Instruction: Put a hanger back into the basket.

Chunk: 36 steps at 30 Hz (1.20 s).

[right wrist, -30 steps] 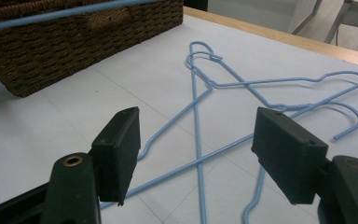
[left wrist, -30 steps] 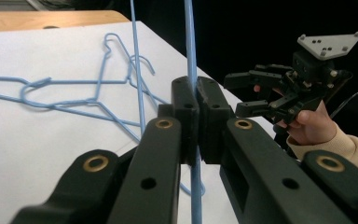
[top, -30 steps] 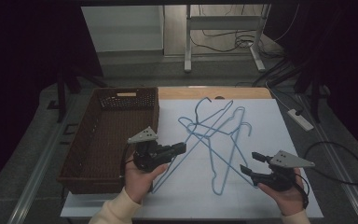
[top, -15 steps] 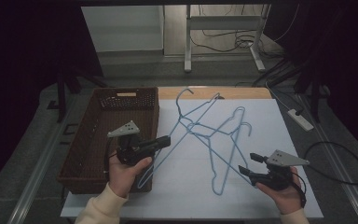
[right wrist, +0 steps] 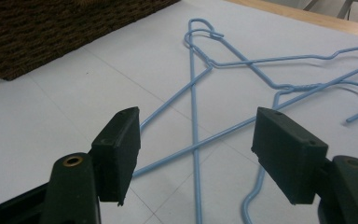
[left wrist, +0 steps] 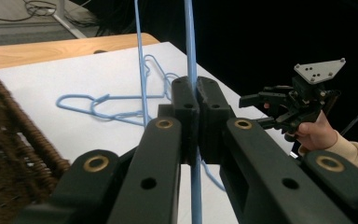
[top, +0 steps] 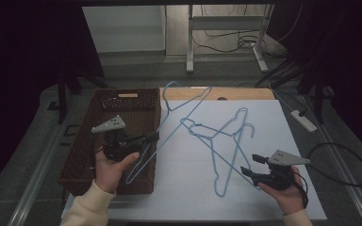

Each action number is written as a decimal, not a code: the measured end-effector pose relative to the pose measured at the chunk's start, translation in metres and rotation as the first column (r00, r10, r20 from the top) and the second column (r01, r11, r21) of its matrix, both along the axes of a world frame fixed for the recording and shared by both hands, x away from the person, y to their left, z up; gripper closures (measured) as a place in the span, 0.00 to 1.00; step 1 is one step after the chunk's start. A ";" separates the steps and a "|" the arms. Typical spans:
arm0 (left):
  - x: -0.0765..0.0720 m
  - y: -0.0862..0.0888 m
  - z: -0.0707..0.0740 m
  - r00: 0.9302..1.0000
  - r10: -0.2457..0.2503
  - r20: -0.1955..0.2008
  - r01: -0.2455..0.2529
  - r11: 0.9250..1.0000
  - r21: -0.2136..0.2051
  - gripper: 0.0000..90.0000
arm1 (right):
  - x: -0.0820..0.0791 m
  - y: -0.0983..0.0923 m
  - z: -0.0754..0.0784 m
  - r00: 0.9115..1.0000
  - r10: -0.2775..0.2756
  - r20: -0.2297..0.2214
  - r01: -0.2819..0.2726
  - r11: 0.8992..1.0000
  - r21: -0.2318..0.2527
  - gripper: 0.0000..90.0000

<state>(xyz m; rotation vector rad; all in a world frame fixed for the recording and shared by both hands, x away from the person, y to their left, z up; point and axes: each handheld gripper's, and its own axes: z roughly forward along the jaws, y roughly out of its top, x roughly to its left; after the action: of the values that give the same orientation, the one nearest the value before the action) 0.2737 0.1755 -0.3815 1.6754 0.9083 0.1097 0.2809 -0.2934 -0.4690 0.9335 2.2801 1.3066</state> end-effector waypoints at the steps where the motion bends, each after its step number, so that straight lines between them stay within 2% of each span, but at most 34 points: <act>1: 0.000 0.003 0.001 1.000 0.004 0.003 -0.004 1.000 0.001 0.97 | 0.000 0.000 0.000 1.000 0.003 0.000 -0.003 1.000 -0.001 0.37; 15: 0.012 0.053 0.003 0.998 0.062 0.006 -0.062 0.998 -0.009 0.97 | 0.000 0.004 -0.006 1.000 0.013 -0.026 -0.014 1.000 -0.015 0.36; 18: 0.012 0.068 0.003 0.997 0.081 0.012 -0.081 0.997 0.006 0.97 | 0.000 0.003 -0.006 1.000 0.013 -0.027 -0.013 1.000 -0.011 0.36; 25: 0.016 0.102 -0.002 0.993 0.115 0.010 -0.116 0.991 0.073 0.97 | 0.000 0.004 -0.007 0.999 0.007 -0.043 -0.008 1.000 -0.019 0.36; 31: 0.018 0.122 -0.008 0.993 0.118 0.006 -0.118 0.989 0.089 0.97 | 0.001 0.005 -0.009 0.999 0.008 -0.048 -0.009 1.000 -0.027 0.36; 33: 0.018 0.124 -0.009 0.993 0.120 0.004 -0.120 0.988 0.093 0.97 | 0.001 0.005 -0.009 0.999 0.008 -0.051 -0.010 1.000 -0.029 0.36; 36: 0.021 0.132 -0.013 0.993 0.121 -0.011 -0.120 0.988 0.101 0.97 | 0.000 0.005 -0.010 0.998 0.007 -0.055 -0.009 0.999 -0.033 0.36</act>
<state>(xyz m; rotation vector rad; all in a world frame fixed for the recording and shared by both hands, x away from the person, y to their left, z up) 0.2947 0.3077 -0.3946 1.7157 1.0317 0.2265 0.2810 -0.2885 -0.4787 0.9611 2.3412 1.2579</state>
